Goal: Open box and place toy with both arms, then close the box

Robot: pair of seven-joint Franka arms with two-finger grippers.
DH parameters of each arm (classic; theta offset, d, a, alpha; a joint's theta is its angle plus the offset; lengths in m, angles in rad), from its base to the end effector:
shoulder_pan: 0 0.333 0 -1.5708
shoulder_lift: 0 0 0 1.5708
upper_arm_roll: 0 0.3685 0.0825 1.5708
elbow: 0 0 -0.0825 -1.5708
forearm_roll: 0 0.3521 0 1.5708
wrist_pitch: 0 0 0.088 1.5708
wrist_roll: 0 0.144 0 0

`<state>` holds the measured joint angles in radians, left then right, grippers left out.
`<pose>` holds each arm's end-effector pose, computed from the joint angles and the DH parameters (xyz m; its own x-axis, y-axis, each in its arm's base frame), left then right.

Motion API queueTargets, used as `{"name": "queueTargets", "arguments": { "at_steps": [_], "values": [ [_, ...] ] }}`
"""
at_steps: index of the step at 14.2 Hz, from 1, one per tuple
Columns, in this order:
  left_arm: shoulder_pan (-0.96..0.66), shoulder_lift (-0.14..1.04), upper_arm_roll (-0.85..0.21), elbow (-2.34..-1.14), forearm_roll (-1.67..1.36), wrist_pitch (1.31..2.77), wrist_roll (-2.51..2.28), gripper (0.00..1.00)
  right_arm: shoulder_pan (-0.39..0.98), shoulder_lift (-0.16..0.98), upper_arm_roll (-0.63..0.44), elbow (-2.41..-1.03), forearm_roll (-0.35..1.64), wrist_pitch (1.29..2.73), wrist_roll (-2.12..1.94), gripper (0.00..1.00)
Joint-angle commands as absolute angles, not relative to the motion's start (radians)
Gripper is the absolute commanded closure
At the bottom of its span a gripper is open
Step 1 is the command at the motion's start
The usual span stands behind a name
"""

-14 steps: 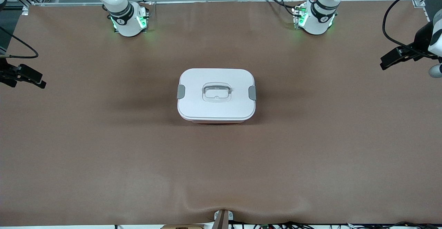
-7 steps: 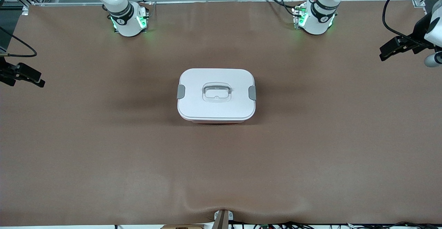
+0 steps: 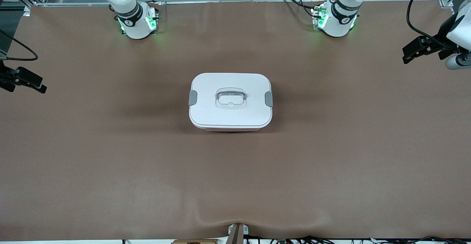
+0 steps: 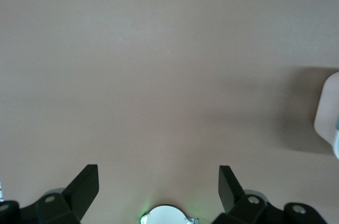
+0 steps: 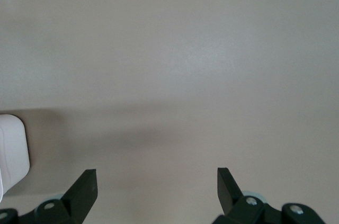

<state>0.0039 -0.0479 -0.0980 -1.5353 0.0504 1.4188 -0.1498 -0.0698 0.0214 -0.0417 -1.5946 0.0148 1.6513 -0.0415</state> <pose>0.4852 -0.0394 0.6670 0.9962 0.0637 -0.0596 0.0598 -0.9961 -0.0645 0.5358 -0.0577 0.6254 0.9968 -0.0710 0.0358 -0.0706 -0.9974 -0.0124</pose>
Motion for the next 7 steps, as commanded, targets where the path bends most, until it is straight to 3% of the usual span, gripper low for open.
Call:
{"name": "queueTargets", "arguments": {
  "at_steps": [1,7],
  "values": [
    [0.008,-0.06,-0.091,-1.532,0.003,1.433,-0.103,0.0,-0.084,0.038,-0.032,-1.563,0.028,1.631,-0.02,0.0],
    [0.011,-0.06,-0.084,-1.532,0.002,1.443,-0.097,0.0,-0.086,0.038,-0.032,-1.565,0.026,1.631,-0.02,0.0]
  ]
}}
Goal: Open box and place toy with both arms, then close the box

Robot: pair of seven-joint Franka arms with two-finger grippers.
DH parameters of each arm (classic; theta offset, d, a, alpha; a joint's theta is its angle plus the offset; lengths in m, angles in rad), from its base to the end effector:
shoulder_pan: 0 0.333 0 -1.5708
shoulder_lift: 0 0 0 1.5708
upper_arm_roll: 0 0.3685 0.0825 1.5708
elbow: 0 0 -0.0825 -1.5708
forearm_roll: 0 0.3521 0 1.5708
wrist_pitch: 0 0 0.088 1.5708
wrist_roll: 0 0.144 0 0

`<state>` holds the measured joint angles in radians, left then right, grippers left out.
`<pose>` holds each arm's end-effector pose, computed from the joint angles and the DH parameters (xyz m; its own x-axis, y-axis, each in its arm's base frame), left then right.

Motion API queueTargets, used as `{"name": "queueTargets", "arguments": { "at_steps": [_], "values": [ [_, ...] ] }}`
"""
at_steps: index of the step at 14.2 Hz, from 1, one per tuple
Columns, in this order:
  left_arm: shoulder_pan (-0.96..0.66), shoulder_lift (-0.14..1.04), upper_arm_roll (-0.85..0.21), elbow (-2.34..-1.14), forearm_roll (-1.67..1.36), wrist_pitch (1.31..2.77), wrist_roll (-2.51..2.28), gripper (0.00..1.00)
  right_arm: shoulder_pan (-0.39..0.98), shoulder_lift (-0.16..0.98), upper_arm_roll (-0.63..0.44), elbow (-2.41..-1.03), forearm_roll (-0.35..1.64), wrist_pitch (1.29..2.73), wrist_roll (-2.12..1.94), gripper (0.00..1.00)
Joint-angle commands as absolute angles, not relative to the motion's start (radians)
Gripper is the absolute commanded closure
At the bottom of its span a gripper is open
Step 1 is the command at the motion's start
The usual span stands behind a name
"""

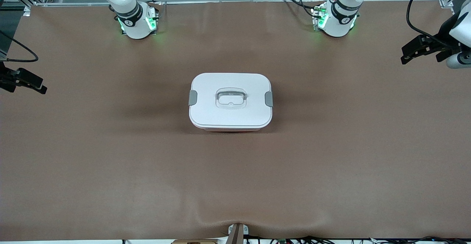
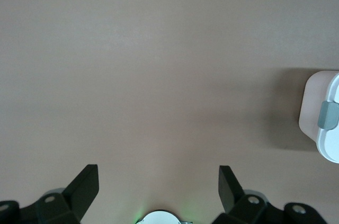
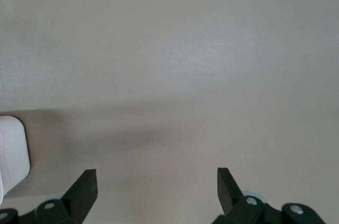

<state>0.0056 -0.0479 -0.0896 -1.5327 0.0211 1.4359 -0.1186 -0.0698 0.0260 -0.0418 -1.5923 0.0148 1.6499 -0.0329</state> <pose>0.4878 -0.0392 0.6693 0.9982 0.0378 -0.0457 0.0364 -0.9989 -0.0309 0.5371 -0.0578 0.6238 0.9963 -0.0797 0.0320 -0.0793 -0.9968 -0.0127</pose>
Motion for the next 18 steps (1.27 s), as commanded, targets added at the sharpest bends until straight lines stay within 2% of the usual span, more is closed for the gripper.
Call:
{"name": "queueTargets", "arguments": {
  "at_steps": [1,13,18],
  "values": [
    [0.011,-0.06,-0.083,-1.532,-0.006,1.445,-0.097,0.0,-0.087,0.038,-0.032,-1.565,0.026,1.631,-0.02,0.0],
    [0.012,-0.035,-0.081,-1.494,-0.023,1.44,-0.097,0.0,-0.071,0.037,-0.031,-1.549,0.011,1.626,0.006,0.0],
    [0.012,-0.029,-0.081,-1.496,-0.023,1.439,-0.095,0.0,-0.074,0.046,-0.028,-1.529,0.009,1.575,0.002,0.0]
  ]
}}
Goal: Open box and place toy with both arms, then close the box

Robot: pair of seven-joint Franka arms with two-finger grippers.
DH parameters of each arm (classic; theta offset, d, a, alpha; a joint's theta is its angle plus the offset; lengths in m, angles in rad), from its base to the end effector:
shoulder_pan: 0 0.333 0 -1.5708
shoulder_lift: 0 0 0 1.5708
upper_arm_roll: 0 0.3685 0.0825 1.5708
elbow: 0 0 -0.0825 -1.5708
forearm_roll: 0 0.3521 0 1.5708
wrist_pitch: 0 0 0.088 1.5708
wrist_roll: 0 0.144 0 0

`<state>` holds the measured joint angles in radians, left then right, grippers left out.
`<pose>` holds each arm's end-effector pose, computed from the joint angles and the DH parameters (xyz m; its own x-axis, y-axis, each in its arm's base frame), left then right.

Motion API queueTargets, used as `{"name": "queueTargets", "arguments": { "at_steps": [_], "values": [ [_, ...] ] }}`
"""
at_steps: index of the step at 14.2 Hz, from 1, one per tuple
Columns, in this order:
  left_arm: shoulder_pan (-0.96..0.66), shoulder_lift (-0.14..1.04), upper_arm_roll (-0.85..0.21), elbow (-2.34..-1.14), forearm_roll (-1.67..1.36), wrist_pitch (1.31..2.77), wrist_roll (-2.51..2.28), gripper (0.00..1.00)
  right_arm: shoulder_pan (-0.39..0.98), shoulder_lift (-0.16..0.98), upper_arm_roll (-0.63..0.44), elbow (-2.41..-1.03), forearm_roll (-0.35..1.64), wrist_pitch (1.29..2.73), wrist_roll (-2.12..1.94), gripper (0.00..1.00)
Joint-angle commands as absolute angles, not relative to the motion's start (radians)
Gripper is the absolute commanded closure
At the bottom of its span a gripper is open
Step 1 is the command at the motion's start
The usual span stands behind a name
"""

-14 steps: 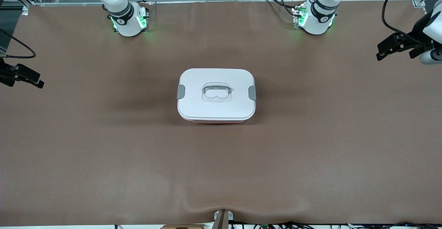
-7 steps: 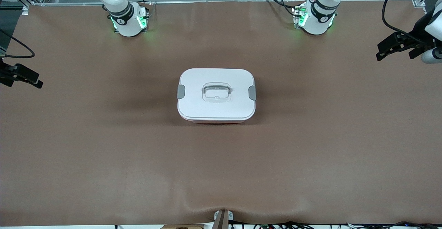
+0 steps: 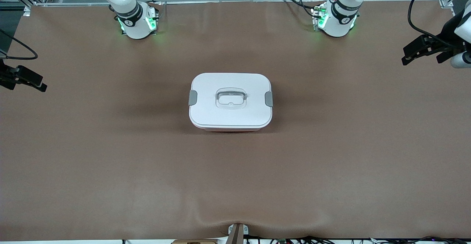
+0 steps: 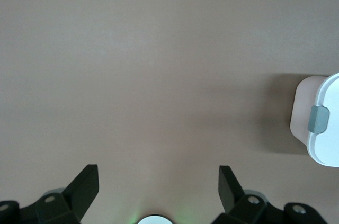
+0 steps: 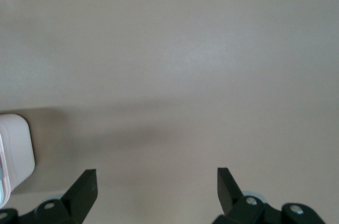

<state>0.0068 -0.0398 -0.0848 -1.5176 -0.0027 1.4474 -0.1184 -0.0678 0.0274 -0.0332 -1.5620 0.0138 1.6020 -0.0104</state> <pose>0.4927 -0.0400 0.6726 0.9987 0.0403 -0.0302 0.0402 -0.9992 -0.0043 0.5334 -0.0518 0.6322 0.9958 -0.0909 0.0127 -0.0907 -0.9958 -0.0128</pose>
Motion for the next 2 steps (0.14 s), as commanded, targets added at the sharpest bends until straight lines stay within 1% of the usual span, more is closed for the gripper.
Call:
{"name": "queueTargets", "arguments": {
  "at_steps": [1,2],
  "values": [
    [0.012,-0.028,-0.081,-1.494,-0.023,1.439,-0.095,0.0,-0.071,0.045,-0.028,-1.529,0.009,1.575,0.002,0.0],
    [0.011,-0.028,-0.081,-1.496,-0.021,1.439,-0.097,0.0,-0.069,0.044,-0.028,-1.531,0.009,1.574,0.0,0.0]
  ]
}}
